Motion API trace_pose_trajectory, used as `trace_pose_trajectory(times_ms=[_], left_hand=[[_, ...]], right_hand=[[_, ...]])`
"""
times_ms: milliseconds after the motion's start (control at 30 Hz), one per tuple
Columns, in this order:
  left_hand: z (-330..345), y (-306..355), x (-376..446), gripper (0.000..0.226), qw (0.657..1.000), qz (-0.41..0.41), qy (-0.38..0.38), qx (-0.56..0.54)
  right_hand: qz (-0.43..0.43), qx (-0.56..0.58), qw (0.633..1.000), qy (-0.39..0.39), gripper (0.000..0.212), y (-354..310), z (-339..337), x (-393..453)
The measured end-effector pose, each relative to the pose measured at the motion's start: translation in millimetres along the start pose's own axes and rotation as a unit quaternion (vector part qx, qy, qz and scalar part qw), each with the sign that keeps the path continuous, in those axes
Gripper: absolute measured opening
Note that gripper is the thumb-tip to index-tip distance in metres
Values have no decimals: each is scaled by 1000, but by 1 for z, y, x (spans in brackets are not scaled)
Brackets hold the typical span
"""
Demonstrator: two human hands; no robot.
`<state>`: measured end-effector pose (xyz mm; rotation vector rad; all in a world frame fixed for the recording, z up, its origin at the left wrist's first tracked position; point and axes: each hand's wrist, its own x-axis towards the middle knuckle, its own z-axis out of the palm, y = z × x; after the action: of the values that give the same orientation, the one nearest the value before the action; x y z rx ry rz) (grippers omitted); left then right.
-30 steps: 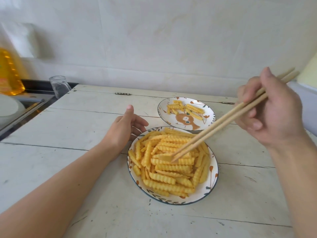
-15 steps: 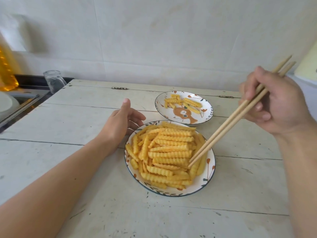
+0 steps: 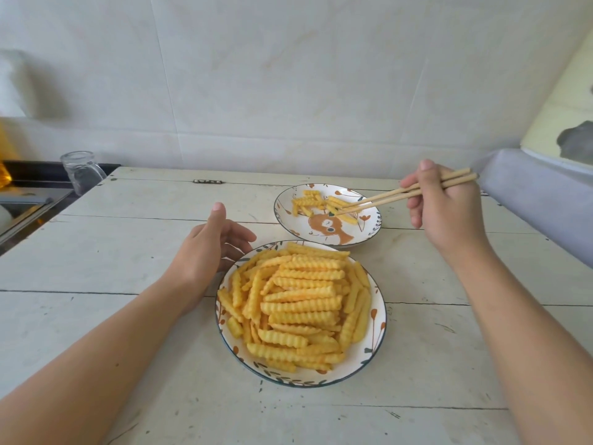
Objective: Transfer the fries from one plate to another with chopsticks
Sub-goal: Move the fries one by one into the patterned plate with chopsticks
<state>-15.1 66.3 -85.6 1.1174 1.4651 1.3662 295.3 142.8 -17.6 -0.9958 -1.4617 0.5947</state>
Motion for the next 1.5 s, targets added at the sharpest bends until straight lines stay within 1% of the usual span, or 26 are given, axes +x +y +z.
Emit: trace_pose_trajectory(times_ms=[167, 367, 433, 567, 767, 1000, 1100, 1167, 1200, 1233, 1300, 1400, 1500], left_hand=[[1, 2, -1, 77, 1000, 2, 2, 6], [1, 1, -1, 77, 1000, 1, 0, 5], [0, 1, 0, 77, 1000, -1, -1, 1], [1, 1, -1, 77, 1000, -1, -1, 4], [0, 1, -1, 77, 1000, 0, -1, 2], [2, 3, -2, 76, 1000, -4, 3, 1], [1, 3, -2, 76, 1000, -7, 1, -1], [1, 3, -2, 77, 1000, -7, 0, 0], [1, 3, -2, 77, 1000, -7, 0, 0], [2, 3, -2, 77, 1000, -7, 0, 1], [2, 4, -2, 76, 1000, -7, 0, 3], [2, 4, -3, 76, 1000, -6, 3, 5], [2, 5, -3, 76, 1000, -6, 2, 7]], right_hand=[[11, -49, 999, 5, 42, 12, 7, 0], [2, -3, 999, 54, 41, 9, 2, 3], [5, -1, 999, 48, 42, 10, 1, 5], [12, -39, 999, 28, 41, 17, 5, 3], [12, -3, 998, 54, 44, 10, 0, 4], [22, -21, 999, 28, 47, 18, 1, 4], [43, 26, 997, 58, 56, 10, -2, 7], [67, 134, 986, 73, 61, -7, -6, 7], [76, 202, 974, 61, 62, -17, -9, 6], [81, 261, 961, 33, 62, -28, -12, 4], [81, 326, 940, -64, 60, -45, -16, -2], [73, 321, 921, -207, 59, -60, -12, -16], [60, 281, 916, -281, 54, -61, -2, -25]])
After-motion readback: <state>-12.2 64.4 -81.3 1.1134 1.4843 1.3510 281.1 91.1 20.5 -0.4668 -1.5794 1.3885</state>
